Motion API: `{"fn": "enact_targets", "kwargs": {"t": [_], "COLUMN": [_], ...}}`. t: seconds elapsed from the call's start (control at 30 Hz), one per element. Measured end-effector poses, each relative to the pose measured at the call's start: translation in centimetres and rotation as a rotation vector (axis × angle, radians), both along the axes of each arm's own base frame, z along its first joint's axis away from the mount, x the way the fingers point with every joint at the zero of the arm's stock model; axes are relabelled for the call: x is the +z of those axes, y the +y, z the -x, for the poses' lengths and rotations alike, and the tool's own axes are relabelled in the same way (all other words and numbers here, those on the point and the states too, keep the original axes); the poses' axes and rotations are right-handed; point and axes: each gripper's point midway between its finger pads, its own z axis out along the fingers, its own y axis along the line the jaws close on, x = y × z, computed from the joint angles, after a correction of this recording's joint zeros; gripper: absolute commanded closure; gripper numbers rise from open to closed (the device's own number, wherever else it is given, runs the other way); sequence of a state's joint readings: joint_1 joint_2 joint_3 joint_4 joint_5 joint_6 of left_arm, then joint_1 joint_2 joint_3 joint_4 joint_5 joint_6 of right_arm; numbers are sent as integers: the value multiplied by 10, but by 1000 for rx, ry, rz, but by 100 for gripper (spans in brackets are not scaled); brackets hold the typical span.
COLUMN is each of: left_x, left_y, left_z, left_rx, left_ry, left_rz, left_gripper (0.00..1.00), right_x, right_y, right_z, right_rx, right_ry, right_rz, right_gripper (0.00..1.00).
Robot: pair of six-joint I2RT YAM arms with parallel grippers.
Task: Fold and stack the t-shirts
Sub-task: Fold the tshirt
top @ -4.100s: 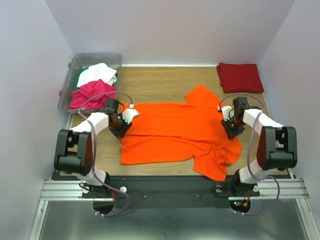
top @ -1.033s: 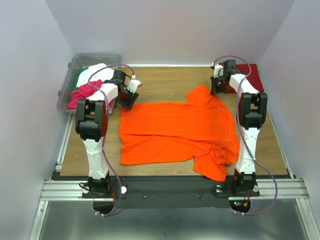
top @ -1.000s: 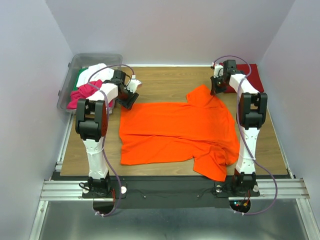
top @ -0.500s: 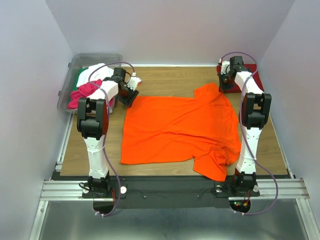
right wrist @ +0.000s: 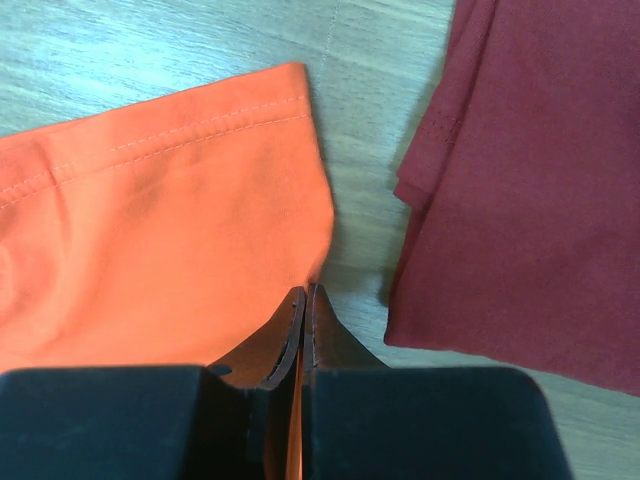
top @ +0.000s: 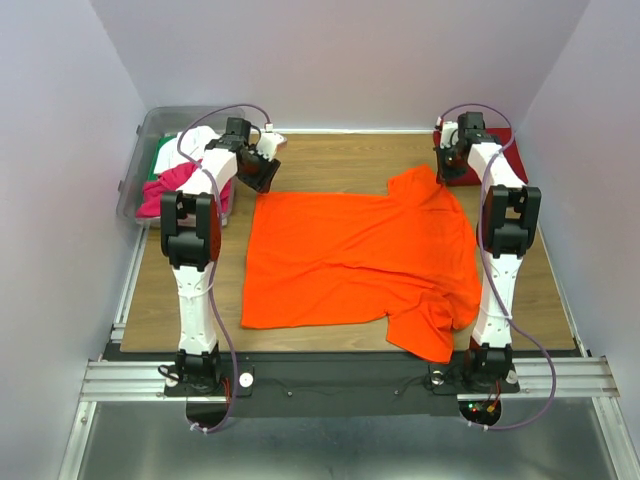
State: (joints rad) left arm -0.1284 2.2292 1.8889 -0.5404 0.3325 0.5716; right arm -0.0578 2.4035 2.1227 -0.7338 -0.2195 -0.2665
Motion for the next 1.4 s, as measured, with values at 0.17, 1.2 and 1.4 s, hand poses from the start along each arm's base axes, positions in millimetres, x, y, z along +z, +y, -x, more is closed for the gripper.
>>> {"fn": "enact_targets", "kwargs": {"t": [0.17,1.2,1.4], "left_x": [-2,-34,-24], "left_y": [0,10,9], "left_z": [-4,-7,-18], "left_rx": [-1,7,46], "left_ry": [-3,49,12], "left_rz": [2,-44,-31], "left_gripper": [43,100,100], "right_x": [0,5,31], "right_y": [0,0,-1], "right_z": [0,-31,-53], "right_rx": [-1,-29,-50], "right_ry": [0,-62,-151], "right_rz": [0,-18,-26], "right_gripper": [99,99,99]}}
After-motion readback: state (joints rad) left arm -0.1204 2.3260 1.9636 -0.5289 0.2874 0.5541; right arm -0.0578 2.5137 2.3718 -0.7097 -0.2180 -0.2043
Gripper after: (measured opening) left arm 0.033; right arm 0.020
